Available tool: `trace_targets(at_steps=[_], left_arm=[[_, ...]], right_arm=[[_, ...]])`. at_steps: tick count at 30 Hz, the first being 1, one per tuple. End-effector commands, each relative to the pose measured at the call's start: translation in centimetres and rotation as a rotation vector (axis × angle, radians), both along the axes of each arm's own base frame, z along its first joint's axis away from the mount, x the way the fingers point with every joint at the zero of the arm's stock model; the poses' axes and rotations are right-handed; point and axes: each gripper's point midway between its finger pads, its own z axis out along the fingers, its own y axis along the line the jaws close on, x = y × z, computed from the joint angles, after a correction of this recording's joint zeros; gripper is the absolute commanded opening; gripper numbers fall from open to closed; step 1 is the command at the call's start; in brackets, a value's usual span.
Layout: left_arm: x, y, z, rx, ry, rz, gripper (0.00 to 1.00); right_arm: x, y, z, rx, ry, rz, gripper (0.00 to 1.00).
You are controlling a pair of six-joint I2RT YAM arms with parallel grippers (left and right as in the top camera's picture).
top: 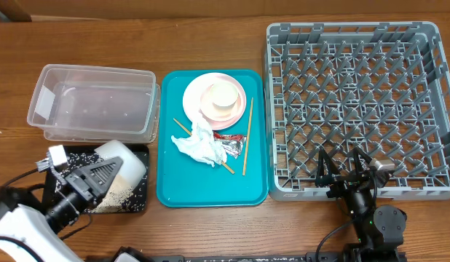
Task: Sort waste into correct bins and load items into the dishwasher
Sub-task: 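Return the emptied bowl to the teal tray with the left gripper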
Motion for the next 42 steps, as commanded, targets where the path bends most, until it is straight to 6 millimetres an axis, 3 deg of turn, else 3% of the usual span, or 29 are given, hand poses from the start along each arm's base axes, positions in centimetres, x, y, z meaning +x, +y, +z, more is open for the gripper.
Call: trace_targets(at_steps=[1,7,11,15,17,21,25,32,42], left_arm=[[-0.1,-1.0,1.3,0.078,0.024,-0.022,0.04],[0.5,-0.4,1.3,0.328,0.189,0.009,0.04],[1.6,-2.1,2.2,0.437,0.188,-0.021,0.04],[2.4,-4.5,1.1,0.548,0.24,-0.071,0.04],[2.3,-6.2,0.0,0.605,0.271,-0.128,0.04],[1.3,-9.9,-4.1,0.754,0.388,-0.267,0.04],[0.1,-11.9,-8.6,0.939,0.51,-0.354,0.04],[-0.3,-13.6,-14.1,1.128,0.664,-0.438,0.04],[-0.4,-12.9,-19.5,1.245,0.853,-0.497,0.04]], right_arm=[[0.0,0.0,0.3,0.004,-0.012,-0.003,1.0],[0.0,0.0,0.3,0.004,-0.013,-0.003,1.0],[0.0,0.0,0.3,0.004,-0.012,-0.003,1.0],[0.0,0.0,0.3,0.004,-0.012,-0.003,1.0],[0.0,0.0,0.3,0.004,-0.012,-0.003,1.0],[0.0,0.0,0.3,0.005,-0.012,-0.003,1.0],[0.0,0.0,0.3,0.004,-0.012,-0.003,1.0],[0.0,0.0,0.3,0.005,-0.013,-0.003,1.0],[0.0,0.0,0.3,0.004,-0.012,-0.003,1.0]])
